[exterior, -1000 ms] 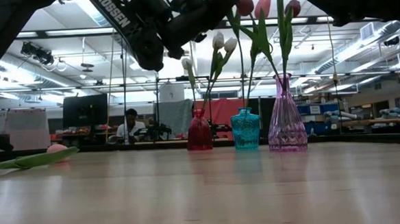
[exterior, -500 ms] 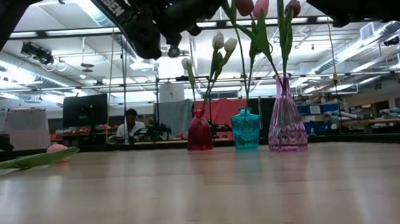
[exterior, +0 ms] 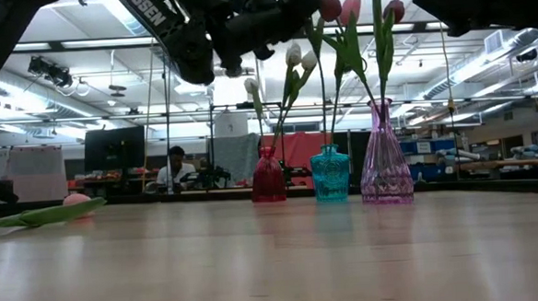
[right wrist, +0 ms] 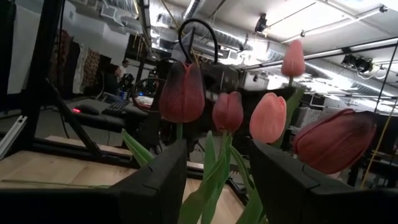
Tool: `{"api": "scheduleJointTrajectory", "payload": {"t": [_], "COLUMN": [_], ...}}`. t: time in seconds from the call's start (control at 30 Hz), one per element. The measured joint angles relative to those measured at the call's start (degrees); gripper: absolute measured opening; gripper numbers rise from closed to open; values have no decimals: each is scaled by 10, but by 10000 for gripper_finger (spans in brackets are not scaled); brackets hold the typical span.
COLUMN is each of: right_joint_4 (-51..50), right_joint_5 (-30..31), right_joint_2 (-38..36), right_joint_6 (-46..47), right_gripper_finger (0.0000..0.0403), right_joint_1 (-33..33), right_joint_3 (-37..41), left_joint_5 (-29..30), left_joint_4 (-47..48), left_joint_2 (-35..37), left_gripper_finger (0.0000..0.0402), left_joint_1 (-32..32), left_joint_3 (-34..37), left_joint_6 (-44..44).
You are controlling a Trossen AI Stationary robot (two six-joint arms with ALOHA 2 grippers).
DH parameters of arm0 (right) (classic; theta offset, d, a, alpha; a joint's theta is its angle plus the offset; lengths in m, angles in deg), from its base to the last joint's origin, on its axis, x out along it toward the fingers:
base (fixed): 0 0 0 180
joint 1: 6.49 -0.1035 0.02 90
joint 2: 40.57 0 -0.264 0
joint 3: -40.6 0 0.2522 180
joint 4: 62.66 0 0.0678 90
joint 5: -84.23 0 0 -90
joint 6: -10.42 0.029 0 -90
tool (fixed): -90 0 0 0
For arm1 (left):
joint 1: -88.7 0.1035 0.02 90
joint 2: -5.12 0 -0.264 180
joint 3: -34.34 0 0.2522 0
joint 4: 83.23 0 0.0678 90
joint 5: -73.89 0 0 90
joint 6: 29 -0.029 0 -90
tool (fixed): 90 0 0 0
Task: Sort flowers into vase by color
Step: Put the right pink tulip into the blue vase
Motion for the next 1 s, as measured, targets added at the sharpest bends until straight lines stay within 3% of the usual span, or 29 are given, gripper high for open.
{"api": "scheduleJointTrajectory", "payload": {"t": [0.23,0.47,0.6,1.0], "right_joint_4": [2,15,16,8], "right_joint_5": [-2,-36,-42,-37], "right_joint_2": [0,0,0,0], "right_joint_6": [0,3,4,5], "right_gripper_finger": [185,185,185,185], "right_joint_1": [0,0,0,0], "right_joint_3": [0,0,0,0], "left_joint_5": [-15,-52,-52,-56], "left_joint_4": [4,150,176,218], "left_joint_2": [0,2,1,9], "left_gripper_finger": [3,14,28,154], "left_joint_1": [16,29,36,30], "left_joint_3": [48,42,43,47], "left_joint_6": [17,47,81,67]}}
